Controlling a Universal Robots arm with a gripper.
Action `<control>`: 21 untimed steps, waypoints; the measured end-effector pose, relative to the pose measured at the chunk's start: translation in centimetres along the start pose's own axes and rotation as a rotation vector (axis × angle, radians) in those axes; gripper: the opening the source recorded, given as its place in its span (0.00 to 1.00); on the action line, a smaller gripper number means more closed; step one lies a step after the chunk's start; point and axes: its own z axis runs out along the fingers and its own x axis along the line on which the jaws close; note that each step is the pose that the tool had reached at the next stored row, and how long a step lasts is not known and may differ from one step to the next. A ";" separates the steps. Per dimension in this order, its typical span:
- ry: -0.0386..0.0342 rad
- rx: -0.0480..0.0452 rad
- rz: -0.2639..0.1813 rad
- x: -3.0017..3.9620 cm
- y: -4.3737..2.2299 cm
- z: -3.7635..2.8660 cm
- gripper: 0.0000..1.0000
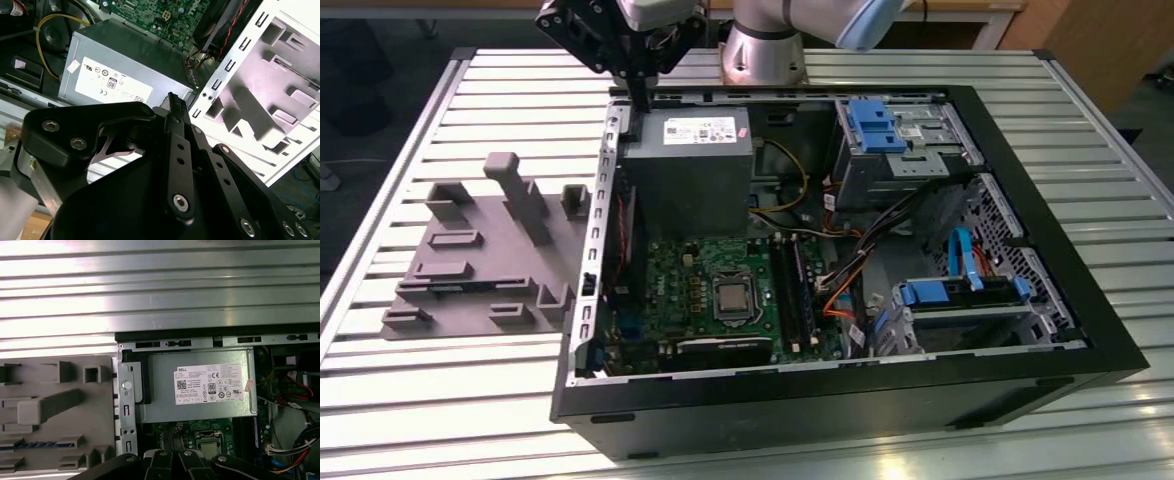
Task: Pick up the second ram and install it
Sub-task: 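Reach for the second ram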
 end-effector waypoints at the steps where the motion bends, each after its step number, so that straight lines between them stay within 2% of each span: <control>1: 0.0000 0.0000 0.000 0.04 0.00 0.00 0.11; 21: 0.0001 0.0000 0.000 0.74 -0.06 0.04 0.11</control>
